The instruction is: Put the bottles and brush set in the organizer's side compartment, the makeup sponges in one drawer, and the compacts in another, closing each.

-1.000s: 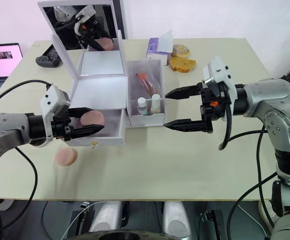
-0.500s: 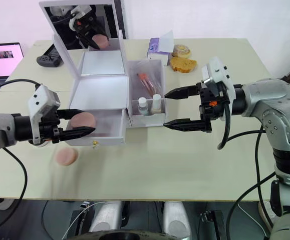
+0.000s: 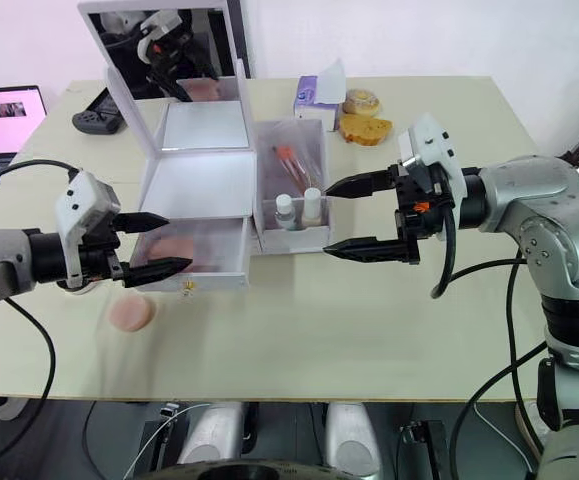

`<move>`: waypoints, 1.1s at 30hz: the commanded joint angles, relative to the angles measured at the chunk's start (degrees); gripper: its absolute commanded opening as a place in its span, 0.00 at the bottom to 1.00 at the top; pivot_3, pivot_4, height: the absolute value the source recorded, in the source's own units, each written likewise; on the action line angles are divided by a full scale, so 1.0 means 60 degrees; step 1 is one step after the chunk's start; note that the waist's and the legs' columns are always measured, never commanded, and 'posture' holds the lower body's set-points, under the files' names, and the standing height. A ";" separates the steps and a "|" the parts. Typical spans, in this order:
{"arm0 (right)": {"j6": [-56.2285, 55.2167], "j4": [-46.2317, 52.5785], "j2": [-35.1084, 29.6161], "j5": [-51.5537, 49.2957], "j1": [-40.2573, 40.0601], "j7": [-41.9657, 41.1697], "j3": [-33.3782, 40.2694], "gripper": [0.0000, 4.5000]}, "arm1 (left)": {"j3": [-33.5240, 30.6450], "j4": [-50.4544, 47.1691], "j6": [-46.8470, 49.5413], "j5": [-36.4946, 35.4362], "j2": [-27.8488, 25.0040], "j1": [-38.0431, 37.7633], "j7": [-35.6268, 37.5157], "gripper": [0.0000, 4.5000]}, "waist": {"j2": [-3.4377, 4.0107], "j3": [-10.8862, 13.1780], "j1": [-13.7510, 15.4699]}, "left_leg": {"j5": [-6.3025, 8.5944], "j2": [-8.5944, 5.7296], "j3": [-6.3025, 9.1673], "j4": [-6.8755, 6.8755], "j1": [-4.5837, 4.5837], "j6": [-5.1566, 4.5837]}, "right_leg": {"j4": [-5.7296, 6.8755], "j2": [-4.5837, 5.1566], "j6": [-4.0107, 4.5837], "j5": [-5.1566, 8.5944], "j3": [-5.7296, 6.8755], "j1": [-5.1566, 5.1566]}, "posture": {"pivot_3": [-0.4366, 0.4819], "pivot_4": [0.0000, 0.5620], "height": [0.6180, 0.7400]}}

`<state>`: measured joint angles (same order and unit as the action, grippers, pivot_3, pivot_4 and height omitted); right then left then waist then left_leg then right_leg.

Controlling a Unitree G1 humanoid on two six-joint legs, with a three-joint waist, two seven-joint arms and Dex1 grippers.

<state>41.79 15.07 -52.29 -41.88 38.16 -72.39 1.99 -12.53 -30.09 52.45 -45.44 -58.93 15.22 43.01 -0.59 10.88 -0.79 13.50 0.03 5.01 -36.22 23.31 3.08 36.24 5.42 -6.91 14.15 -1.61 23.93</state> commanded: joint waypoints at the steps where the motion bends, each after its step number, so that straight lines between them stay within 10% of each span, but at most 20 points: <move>1: -0.0102 0.0089 0.0021 -0.0081 0.0191 -0.0052 0.0147 1.00 | -0.0412 -0.0143 0.0021 -0.0048 -0.0031 0.0241 -0.0123 0.98 | 0.0000 0.0000 -0.0002 | 0.0000 0.0000 0.0000 -0.0001 0.0000 0.0000 | 0.0000 0.0000 0.0000 0.0000 0.0000 -0.0001 | 0.48 0.27 1.00; 9: -0.0117 0.0088 0.0034 -0.0102 0.0176 -0.0132 0.0123 1.00 | -0.1084 -0.0464 0.0413 -0.1078 0.0226 0.0204 -0.0264 0.98 | 0.0000 0.0000 -0.0055 | 0.0000 0.0000 -0.0001 0.0003 0.0000 0.0000 | 0.0000 0.0001 -0.0002 -0.0001 0.0000 0.0002 | 0.48 0.27 1.00; 19: -0.0307 -0.0521 0.0352 0.0114 0.0700 -0.0362 -0.0173 1.00 | -0.4481 -0.1080 0.0139 -0.2369 0.0730 -0.2344 0.0418 0.98 | 0.0002 0.0000 -0.0098 | 0.0000 0.0000 -0.0002 0.0003 -0.0002 0.0000 | 0.0001 0.0002 0.0000 0.0000 -0.0001 0.0003 | 0.48 0.27 1.00; 25: -0.0016 -0.1684 0.0520 0.0720 0.2277 -0.0221 -0.0621 1.00 | -0.7235 -0.1079 -0.2369 -0.0300 0.2937 -0.6288 0.1414 0.98 | 0.0003 -0.0001 -0.0288 | 0.0000 0.0001 -0.0010 0.0013 -0.0001 0.0000 | -0.0001 0.0003 0.0030 0.0013 -0.0003 0.0018 | 0.48 0.27 1.00; 33: -0.0623 -0.2864 0.0858 0.1354 0.2582 -0.0882 -0.1049 1.00 | -0.8015 -0.0609 -0.5507 0.0811 0.6231 -0.9495 0.2002 0.98 | -0.0028 -0.0008 -0.0241 | 0.0002 -0.0001 -0.0029 -0.0010 -0.0003 0.0003 | -0.0035 0.0021 0.0050 0.0019 -0.0003 -0.0016 | 0.48 0.27 1.00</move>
<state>39.43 -1.81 -47.13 -34.35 51.95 -76.95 -4.73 -58.92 -33.39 23.27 -41.53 -21.94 -40.93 54.20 -0.75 10.84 -2.24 13.51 0.02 4.84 -36.30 23.29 3.10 36.04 5.55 -6.60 14.26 -1.62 23.83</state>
